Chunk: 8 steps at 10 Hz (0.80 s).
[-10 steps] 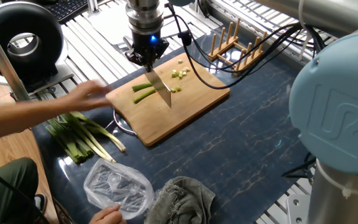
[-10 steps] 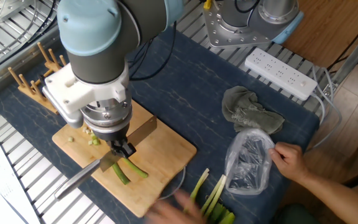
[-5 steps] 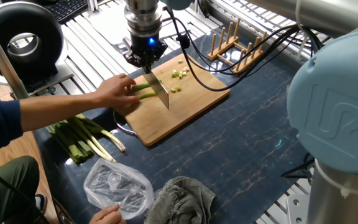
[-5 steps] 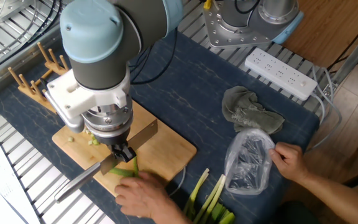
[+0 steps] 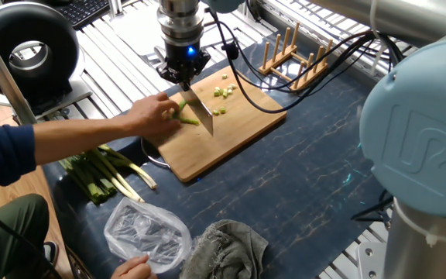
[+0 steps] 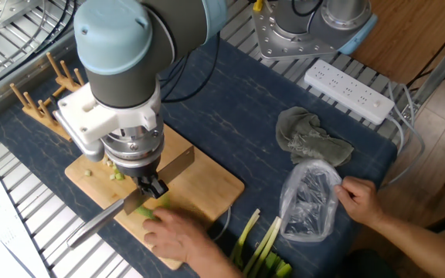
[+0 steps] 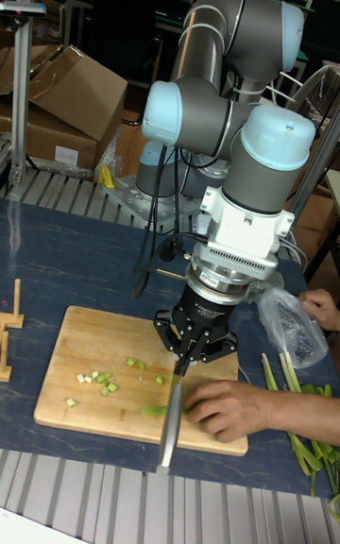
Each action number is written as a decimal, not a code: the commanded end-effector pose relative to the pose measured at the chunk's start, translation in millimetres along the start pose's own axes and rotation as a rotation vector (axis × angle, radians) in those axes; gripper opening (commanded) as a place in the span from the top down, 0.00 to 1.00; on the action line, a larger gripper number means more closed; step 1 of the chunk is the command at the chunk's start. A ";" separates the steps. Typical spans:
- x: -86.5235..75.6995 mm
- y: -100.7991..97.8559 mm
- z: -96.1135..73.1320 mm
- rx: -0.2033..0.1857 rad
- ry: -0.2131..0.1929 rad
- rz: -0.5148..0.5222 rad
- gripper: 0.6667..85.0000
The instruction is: Chop the scallions
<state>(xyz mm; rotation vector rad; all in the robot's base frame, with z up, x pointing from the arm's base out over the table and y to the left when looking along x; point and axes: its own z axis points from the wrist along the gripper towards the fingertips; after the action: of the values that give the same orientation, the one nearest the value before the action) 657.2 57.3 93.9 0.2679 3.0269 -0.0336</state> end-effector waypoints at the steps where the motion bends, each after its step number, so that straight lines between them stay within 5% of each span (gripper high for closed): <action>1: 1.8 -1.9 -3.9 -0.009 0.001 -0.001 0.99; 8: 7.1 -15.5 -6.4 -0.013 0.003 -0.030 0.99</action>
<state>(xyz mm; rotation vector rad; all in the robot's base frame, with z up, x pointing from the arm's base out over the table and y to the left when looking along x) 648.6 45.5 98.8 0.2246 3.0317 -0.0370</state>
